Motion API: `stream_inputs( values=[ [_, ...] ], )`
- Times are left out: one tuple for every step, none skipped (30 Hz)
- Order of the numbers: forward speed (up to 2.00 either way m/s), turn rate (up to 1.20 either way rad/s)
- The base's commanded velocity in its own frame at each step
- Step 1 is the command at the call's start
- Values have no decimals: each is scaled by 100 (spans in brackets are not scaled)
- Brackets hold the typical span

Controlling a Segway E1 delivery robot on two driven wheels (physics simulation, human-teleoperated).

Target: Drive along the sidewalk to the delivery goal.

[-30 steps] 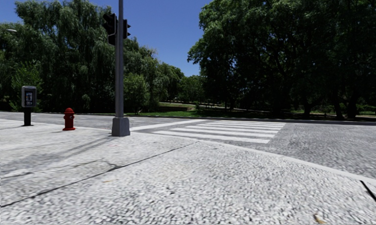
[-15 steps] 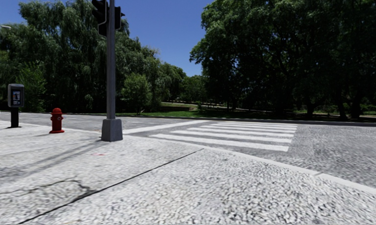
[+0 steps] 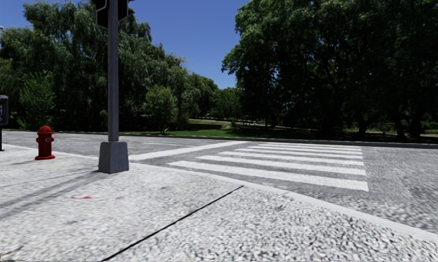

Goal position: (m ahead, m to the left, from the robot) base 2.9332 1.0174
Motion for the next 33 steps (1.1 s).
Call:
stream_inputs(
  values=[
    [152,0],
    [152,0],
    [152,0],
    [152,0],
    [153,0],
    [153,0],
    [153,0],
    [153,0],
    [153,0],
    [154,12],
    [154,21],
    [154,21],
    [154,23],
    [154,24],
    [154,24],
    [154,24],
    [154,24],
    [156,24],
    [156,24],
    [161,24],
    [163,24],
    [163,24],
    [163,24],
    [163,24],
    [163,24],
    [163,24],
    [163,24],
    [163,24],
    [163,24],
    [163,24],
    [163,26],
    [163,34],
    [163,34]
  ],
)
